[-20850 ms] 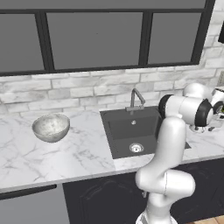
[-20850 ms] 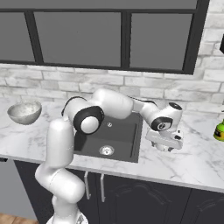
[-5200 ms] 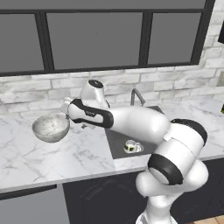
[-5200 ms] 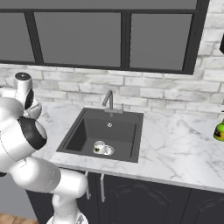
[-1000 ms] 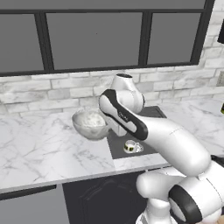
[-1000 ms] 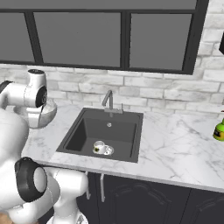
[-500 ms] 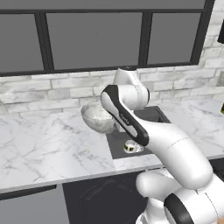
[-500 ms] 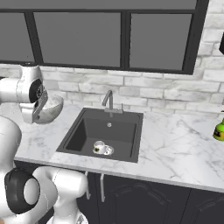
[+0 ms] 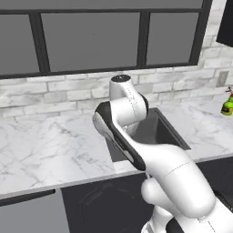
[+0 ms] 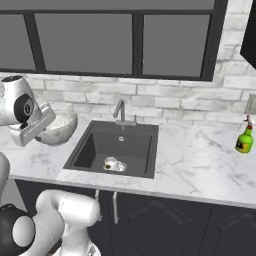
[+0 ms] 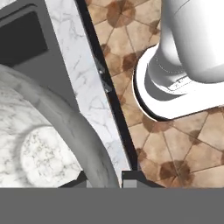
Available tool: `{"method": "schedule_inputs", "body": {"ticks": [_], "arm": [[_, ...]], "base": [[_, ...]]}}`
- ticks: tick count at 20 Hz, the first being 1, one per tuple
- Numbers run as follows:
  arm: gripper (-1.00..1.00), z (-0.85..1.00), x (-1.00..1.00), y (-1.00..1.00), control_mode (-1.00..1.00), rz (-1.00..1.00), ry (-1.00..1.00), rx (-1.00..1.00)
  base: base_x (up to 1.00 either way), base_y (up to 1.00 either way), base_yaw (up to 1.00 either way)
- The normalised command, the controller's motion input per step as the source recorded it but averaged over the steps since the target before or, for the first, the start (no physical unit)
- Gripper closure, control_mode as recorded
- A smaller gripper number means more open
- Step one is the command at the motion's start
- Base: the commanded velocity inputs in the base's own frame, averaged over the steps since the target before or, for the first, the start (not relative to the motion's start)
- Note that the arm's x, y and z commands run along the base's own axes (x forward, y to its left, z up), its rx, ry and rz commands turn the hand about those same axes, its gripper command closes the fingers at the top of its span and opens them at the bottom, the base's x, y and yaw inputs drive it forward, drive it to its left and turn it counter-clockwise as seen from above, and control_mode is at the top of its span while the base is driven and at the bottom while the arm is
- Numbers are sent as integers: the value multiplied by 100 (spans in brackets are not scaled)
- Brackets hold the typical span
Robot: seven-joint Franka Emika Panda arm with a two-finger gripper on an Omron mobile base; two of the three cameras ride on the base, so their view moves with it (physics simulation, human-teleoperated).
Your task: Pick the mug and place it in the sink. Pick the bowl and place it in the open cabinet and then close the cabinet.
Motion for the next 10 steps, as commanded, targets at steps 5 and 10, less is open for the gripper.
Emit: {"method": "schedule_inputs", "body": {"ticks": [5, 10], "arm": [[100, 0, 0, 0, 100, 0, 0, 0], [100, 0, 0, 0, 100, 0, 0, 0]], "base": [[-100, -14, 3], [-100, 8, 2]]}}
